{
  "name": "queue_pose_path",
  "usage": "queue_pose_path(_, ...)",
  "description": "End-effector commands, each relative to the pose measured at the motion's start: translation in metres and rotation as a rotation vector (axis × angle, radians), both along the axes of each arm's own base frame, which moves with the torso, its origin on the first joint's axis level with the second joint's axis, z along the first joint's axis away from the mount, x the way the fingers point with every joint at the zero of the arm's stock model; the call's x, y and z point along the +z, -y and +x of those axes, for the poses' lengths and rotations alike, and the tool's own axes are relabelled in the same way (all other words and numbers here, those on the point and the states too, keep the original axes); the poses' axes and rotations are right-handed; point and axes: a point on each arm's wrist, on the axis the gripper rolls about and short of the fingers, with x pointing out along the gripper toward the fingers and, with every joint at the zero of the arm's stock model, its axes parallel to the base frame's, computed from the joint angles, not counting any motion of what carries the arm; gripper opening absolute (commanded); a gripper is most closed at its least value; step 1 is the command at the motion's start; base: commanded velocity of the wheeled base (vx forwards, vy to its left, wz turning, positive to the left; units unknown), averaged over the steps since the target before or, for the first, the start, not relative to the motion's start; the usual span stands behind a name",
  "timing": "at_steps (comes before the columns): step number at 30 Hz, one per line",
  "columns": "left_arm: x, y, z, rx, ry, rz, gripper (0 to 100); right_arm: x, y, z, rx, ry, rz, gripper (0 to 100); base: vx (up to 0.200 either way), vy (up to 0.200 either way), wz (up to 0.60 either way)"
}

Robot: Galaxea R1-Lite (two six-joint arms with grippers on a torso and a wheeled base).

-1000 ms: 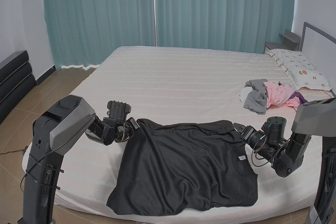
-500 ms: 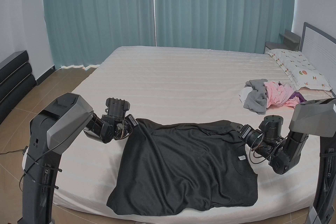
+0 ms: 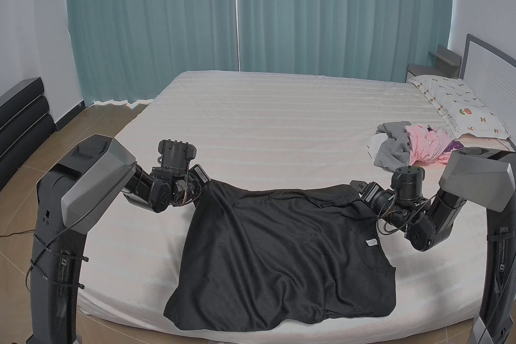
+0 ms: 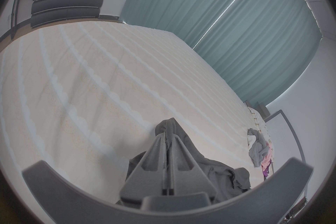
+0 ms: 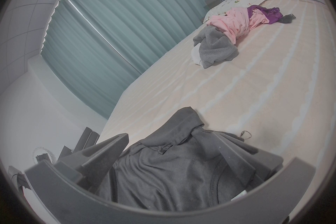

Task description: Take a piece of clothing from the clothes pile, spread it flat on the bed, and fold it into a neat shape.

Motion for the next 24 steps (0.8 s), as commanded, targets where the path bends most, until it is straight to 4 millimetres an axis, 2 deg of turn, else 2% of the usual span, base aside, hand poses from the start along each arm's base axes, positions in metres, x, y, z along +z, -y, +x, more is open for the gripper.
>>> queue_pose_path(1,0.018,-0.002,-0.002,0.005,0.031,-0.008,0,-0.004,-0.002,0.016,-0.004,-0.001,-0.001,100,0.0,0.0,0.0)
queue_pose_path(6,0.027,-0.005,-0.004,0.023,0.047,-0.002,0,-0.009,0.0,0.033,-0.021,-0.025,-0.009,100,0.0,0.0,0.0)
queue_pose_path(9,0.028,-0.006,-0.004,0.027,0.05,-0.001,0,-0.011,0.001,0.035,-0.024,-0.029,-0.012,100,0.0,0.0,0.0)
queue_pose_path(13,0.033,-0.007,-0.005,0.031,0.055,0.0,0,-0.021,0.008,0.055,-0.041,-0.04,-0.052,100,0.0,0.0,0.0)
queue_pose_path(21,0.033,-0.005,-0.006,0.035,0.057,0.005,0,-0.053,0.007,0.069,-0.04,-0.086,-0.078,100,0.0,0.0,0.0)
queue_pose_path(24,0.033,-0.005,-0.006,0.035,0.057,0.005,0,-0.055,0.007,0.072,-0.039,-0.092,-0.081,100,0.0,0.0,0.0)
